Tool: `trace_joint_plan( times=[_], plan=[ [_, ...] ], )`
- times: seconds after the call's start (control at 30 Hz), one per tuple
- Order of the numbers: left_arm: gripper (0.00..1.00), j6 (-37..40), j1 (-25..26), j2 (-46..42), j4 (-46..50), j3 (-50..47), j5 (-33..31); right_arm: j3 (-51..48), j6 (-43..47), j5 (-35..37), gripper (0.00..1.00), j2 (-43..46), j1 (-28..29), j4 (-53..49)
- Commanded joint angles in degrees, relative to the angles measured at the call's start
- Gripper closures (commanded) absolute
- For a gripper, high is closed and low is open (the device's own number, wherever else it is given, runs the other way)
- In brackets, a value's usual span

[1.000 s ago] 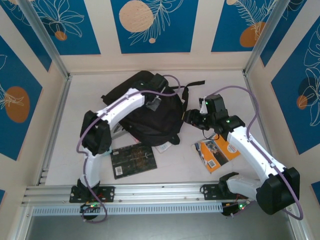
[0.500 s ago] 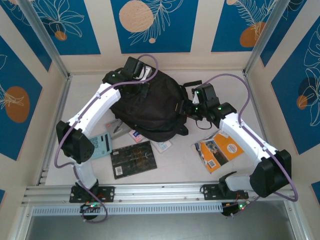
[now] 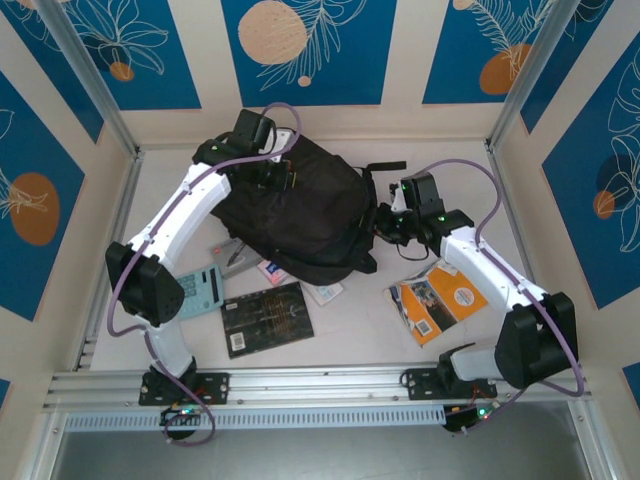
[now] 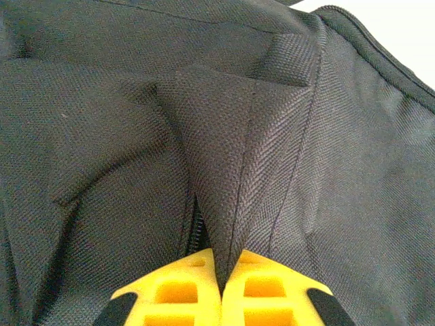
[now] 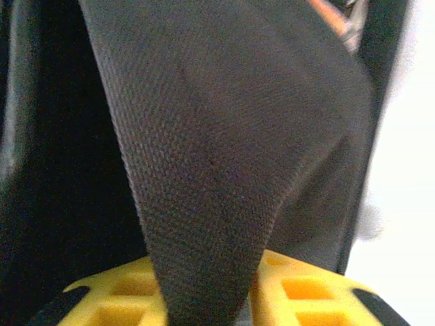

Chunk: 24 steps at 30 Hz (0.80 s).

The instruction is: Pack books, pencil case, and school supplies into a backpack

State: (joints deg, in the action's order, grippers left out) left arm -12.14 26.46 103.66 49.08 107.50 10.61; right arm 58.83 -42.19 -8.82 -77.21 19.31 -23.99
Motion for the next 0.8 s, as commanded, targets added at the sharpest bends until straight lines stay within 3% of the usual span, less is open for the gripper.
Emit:
trace_joint_plan(
  times=[0.0, 0.1, 0.2, 0.23, 0.3, 0.43, 0.67, 0.77],
  plan=[
    [1.0, -0.82, -0.75, -2.56, -3.83, 0.43, 7.02, 3.18, -2.28, -10.2, 0.66, -1.49, -0.07, 4.45],
    [1.0, -0.71, -0.65, -1.4, -2.43, 0.73, 10.11, 4.36, -5.0, -13.31, 0.63, -2.15, 0.0, 8.41],
    [0.57, -1.22, -0.31, -1.04, -0.21, 0.83, 7.71, 4.16, -7.46, -15.83, 0.63, -3.5, -0.14, 12.43],
    [0.47, -1.31, -0.12, -1.21, 0.41, 0.57, 6.6, 3.73, -8.07, -16.59, 0.63, -4.17, -0.1, 13.91],
    [0.37, -1.27, 0.36, -1.8, 1.21, -0.2, 5.03, 2.77, -9.22, -17.97, 0.63, -5.6, -0.14, 16.59],
    [0.3, -1.14, 2.4, -2.93, 1.99, -1.68, 4.11, 2.26, -10.17, -18.84, 0.63, -8.97, -0.09, 18.78],
    [0.27, -1.0, 7.41, -3.17, 2.33, -2.48, 3.28, 2.09, -10.66, -18.18, 0.63, -11.46, 0.48, 19.74],
    [0.27, -1.55, 9.64, -2.35, 2.1, -3.34, 2.09, 1.65, -10.96, -17.92, 0.69, -11.82, 0.45, 20.19]
  ],
)
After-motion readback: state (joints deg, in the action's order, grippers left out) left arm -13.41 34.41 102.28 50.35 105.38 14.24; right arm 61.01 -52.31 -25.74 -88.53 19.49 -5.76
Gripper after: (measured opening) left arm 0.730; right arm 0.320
